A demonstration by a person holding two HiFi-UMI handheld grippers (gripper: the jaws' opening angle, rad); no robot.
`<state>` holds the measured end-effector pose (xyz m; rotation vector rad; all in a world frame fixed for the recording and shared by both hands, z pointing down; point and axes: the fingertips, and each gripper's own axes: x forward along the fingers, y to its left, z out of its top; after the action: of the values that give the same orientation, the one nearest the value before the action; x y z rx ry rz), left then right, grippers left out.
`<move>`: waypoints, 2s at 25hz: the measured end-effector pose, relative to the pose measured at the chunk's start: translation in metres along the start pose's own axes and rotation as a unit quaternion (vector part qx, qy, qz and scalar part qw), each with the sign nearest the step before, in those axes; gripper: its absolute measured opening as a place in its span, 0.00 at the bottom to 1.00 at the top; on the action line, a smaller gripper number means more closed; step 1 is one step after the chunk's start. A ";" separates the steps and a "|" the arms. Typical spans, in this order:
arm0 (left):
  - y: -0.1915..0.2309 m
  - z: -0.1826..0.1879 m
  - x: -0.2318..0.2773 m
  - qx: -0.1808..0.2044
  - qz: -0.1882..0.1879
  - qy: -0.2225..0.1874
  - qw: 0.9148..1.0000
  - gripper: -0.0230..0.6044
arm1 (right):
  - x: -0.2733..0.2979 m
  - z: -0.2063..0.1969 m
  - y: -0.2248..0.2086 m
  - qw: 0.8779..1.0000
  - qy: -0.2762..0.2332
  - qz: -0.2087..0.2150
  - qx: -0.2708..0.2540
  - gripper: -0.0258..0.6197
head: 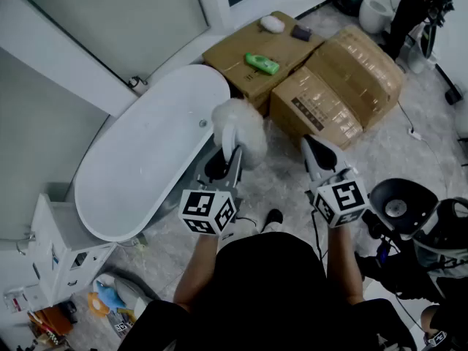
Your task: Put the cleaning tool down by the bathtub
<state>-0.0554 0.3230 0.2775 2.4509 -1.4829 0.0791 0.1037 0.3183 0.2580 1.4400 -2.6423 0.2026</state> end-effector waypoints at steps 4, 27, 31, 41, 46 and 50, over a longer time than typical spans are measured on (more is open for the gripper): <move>0.000 0.001 -0.008 0.002 0.003 -0.001 1.000 0.19 | -0.007 0.002 0.004 1.000 -0.003 -0.003 -0.010 0.05; -0.016 -0.014 0.000 -0.016 0.016 0.005 1.000 0.18 | -0.019 -0.016 -0.009 0.999 0.001 0.007 0.046 0.05; -0.027 -0.019 -0.008 -0.005 0.011 0.005 1.000 0.18 | -0.033 -0.022 -0.007 0.999 0.004 -0.002 0.044 0.05; -0.011 -0.011 0.014 -0.001 0.008 0.008 1.000 0.18 | -0.016 -0.027 -0.022 0.998 0.015 -0.016 0.055 0.05; 0.003 -0.017 0.032 -0.005 0.007 0.008 1.000 0.18 | 0.002 -0.034 -0.025 0.998 0.022 -0.014 0.053 0.05; 0.019 -0.009 0.053 -0.013 0.005 0.010 1.000 0.18 | 0.027 -0.023 -0.032 0.998 0.027 -0.016 0.048 0.05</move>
<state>-0.0465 0.2712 0.2996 2.4152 -1.4789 0.0869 0.1176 0.2827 0.2875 1.4822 -2.5981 0.3645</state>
